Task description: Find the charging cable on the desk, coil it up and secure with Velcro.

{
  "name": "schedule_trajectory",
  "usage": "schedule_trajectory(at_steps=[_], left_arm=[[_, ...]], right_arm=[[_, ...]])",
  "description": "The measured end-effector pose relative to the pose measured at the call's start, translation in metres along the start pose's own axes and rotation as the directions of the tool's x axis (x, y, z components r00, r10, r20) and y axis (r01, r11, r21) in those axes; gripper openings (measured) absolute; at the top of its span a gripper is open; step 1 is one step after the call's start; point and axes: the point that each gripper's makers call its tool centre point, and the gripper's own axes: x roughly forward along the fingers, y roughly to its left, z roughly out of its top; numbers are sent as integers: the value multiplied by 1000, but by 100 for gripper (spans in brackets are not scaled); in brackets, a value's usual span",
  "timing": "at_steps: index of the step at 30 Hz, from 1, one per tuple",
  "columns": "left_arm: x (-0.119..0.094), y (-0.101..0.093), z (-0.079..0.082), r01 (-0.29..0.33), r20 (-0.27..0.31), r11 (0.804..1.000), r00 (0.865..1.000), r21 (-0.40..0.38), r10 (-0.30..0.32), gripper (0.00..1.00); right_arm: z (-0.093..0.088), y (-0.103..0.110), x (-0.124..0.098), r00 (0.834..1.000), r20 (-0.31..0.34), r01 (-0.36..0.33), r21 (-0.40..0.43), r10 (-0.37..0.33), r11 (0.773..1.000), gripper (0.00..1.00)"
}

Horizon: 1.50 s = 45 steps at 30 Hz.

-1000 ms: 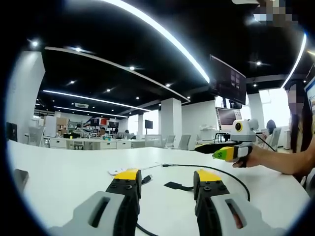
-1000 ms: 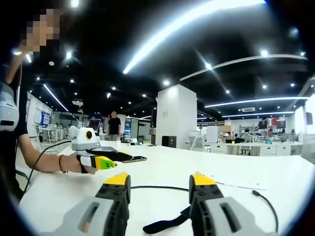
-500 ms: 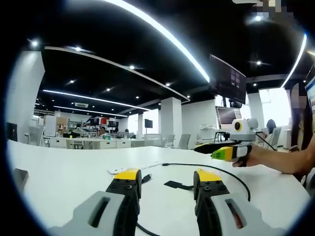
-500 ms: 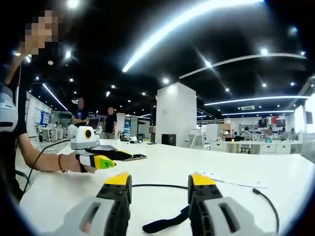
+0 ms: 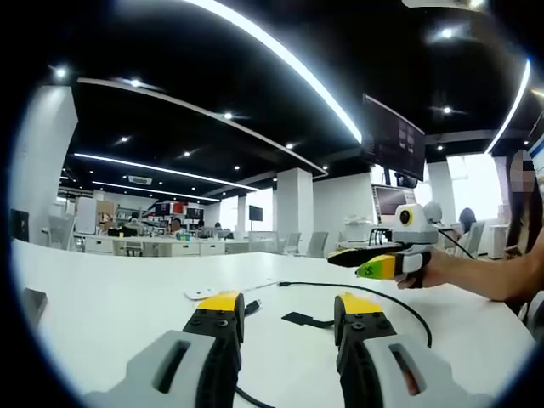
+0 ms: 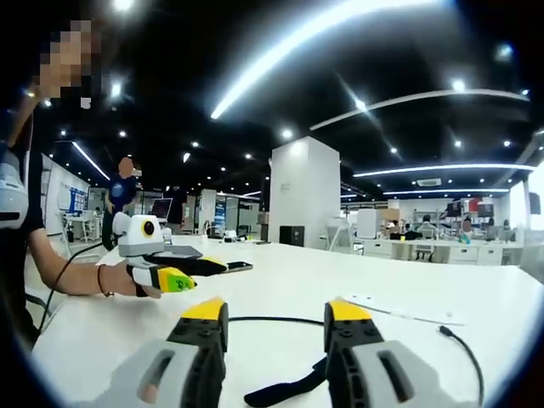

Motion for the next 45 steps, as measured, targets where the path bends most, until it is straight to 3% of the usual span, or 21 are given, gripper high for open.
schedule_trajectory(at_steps=[16, 27, 40, 45], left_arm=[[1, -3, 0, 11, 10, 1000, 1000, -10, -11, 42], [2, -9, -3, 26, 4, 1000, 1000, -16, -26, 42], [0, -13, -5, 31, 7, 999, 1000, -28, -31, 42], [0, -14, -6, 32, 7, 999, 999, -30, -32, 42]], right_arm=[[2, 0, 18, 999, -51, -4, -8, 4, 1000, 45], [8, -14, 31, 997, -78, 13, -14, -14, 1000, 46], [0, -42, 47, 991, -126, 48, 5, -47, 999, 45], [-4, -42, 49, 988, -141, 59, 13, -56, 998, 45]])
